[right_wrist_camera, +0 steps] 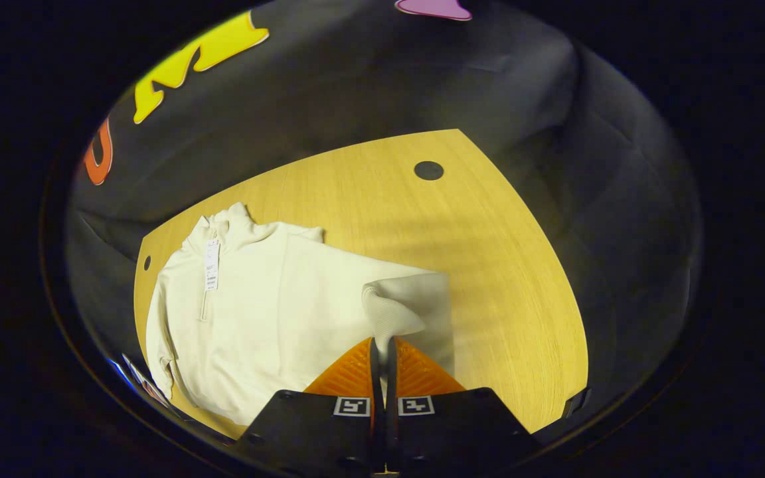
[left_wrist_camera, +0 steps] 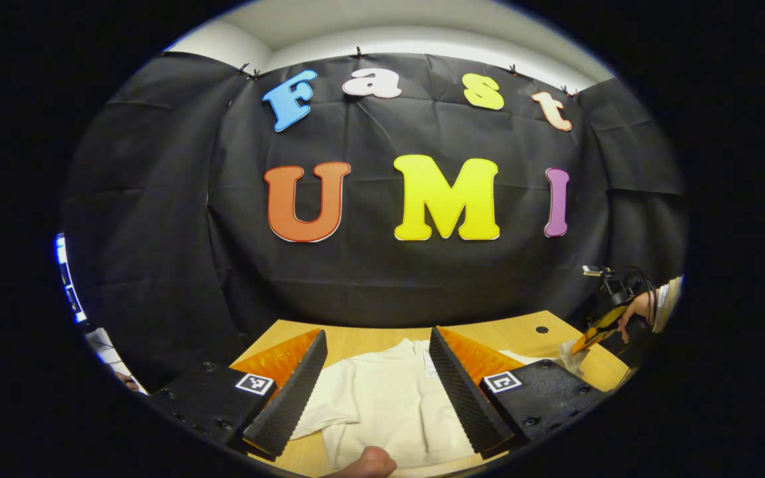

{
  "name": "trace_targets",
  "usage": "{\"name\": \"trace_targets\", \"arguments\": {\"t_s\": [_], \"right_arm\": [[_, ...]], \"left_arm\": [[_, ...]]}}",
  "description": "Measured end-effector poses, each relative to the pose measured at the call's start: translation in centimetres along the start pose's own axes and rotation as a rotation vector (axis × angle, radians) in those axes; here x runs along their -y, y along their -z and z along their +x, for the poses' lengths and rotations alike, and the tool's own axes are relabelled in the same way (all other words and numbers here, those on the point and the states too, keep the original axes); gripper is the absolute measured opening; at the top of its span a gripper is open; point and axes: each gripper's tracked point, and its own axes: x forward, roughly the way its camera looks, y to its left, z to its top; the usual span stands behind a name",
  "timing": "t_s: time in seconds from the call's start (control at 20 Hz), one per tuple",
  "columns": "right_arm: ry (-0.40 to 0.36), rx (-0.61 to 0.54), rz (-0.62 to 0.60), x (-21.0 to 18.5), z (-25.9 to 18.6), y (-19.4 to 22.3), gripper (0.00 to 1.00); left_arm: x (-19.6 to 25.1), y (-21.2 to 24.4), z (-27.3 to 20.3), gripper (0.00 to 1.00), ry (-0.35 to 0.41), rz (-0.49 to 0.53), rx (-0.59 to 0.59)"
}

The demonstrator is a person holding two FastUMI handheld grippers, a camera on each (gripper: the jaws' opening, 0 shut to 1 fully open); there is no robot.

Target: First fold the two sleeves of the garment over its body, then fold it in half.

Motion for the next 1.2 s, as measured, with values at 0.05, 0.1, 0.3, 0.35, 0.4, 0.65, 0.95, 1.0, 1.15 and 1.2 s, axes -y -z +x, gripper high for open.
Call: {"name": "trace_targets", "arguments": {"t_s": [0.05, 0.1, 0.3, 0.35, 0.4, 0.65, 0.95, 1.0, 1.15, 1.2], "right_arm": [[-0.011, -0.003, -0.015, -1.5, 0.1, -0.1, 0.00], [-0.019, -0.007, -0.023, -3.0, 0.2, -0.1, 0.00], [-0.056, -0.009, -0.087, -9.3, 0.8, 0.2, 0.00], [-0.065, -0.013, -0.106, -10.9, 1.0, 0.4, 0.01], [-0.075, -0.019, -0.120, -12.5, 1.1, 0.6, 0.00], [-0.143, -0.030, -0.174, -21.0, 1.9, 1.2, 0.00], [-0.239, -0.036, -0.267, -31.8, 1.7, 2.4, 0.00], [-0.256, -0.035, -0.285, -33.6, 1.6, 2.5, 0.00], [-0.301, -0.009, -0.346, -39.0, 1.6, 3.0, 0.01], [-0.319, 0.001, -0.358, -40.8, 1.4, 3.3, 0.00]], "left_arm": [[-0.5, 0.1, 0.0, 0.99, -0.006, 0.000, 0.000], [-1.1, 0.3, -0.1, 0.99, -0.014, -0.001, -0.001], [-3.7, 1.1, -0.2, 0.99, -0.049, -0.018, -0.015], [-4.3, 1.3, -0.2, 0.99, -0.057, -0.019, -0.017], [-5.0, 1.6, -0.2, 0.99, -0.066, -0.018, -0.019], [-7.2, 2.0, -0.5, 0.99, -0.074, -0.024, -0.012], [-9.5, 2.8, -0.7, 0.99, -0.079, -0.017, -0.004], [-9.8, 3.2, -0.7, 0.99, -0.079, -0.024, -0.012], [-10.9, 4.0, -0.9, 0.99, -0.091, -0.040, -0.034], [-11.3, 4.5, -1.0, 0.99, -0.094, -0.043, -0.042]]}}
